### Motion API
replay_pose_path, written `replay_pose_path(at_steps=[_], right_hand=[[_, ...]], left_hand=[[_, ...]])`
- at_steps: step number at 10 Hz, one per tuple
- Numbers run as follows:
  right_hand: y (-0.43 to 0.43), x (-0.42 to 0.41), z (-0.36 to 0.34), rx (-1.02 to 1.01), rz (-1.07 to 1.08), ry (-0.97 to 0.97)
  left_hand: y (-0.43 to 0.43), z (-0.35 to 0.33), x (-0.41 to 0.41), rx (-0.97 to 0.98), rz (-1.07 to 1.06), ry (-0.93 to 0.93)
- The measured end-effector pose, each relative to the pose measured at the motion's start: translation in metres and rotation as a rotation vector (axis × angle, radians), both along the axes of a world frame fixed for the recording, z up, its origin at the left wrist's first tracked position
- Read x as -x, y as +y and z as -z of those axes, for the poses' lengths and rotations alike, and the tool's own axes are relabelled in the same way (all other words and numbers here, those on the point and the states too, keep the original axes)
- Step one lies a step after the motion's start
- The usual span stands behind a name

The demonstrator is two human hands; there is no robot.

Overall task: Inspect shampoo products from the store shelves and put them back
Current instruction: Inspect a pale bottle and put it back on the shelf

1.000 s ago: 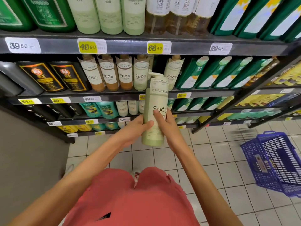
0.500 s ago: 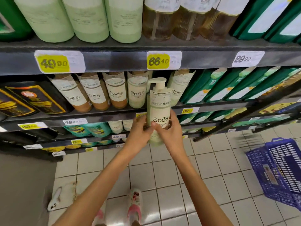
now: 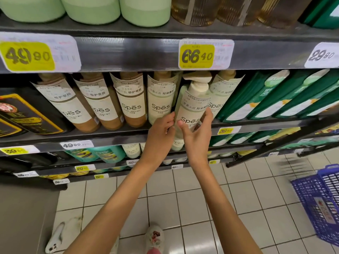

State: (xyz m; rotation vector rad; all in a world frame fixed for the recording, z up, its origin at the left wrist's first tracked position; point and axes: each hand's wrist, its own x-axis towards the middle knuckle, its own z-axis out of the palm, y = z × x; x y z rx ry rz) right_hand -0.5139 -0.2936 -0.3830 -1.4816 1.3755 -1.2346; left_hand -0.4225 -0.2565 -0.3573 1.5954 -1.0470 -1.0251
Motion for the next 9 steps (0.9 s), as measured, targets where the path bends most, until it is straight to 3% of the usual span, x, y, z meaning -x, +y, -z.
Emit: replay_pose_path(at_steps=[2, 4, 5, 7, 9], right_hand=[[-0.013, -0.011, 0.009, 0.072, 0.061, 0.032], [-0.021, -0.027, 0.009, 0.059, 0.214, -0.033], [-0.023, -0.029, 0.005, 0.096, 0.222, 0.026], [-0.012, -0.025, -0.01, -0.012, 0.173, 0.112], [0.047, -0.017, -0.075, 0.055, 0.035, -0.018]], left_hand=[[0.002, 0.01, -0.006, 0.038, -0.001, 0.095], [0.016, 0.02, -0.015, -0.004, -0.009, 0.041], [0.018, 0.019, -0.018, -0.009, -0.059, 0.045], [0.023, -0.002, -0.018, 0.034, -0.191, 0.068], [0.059, -0.052, -0.021, 0.084, -0.296, 0.023]])
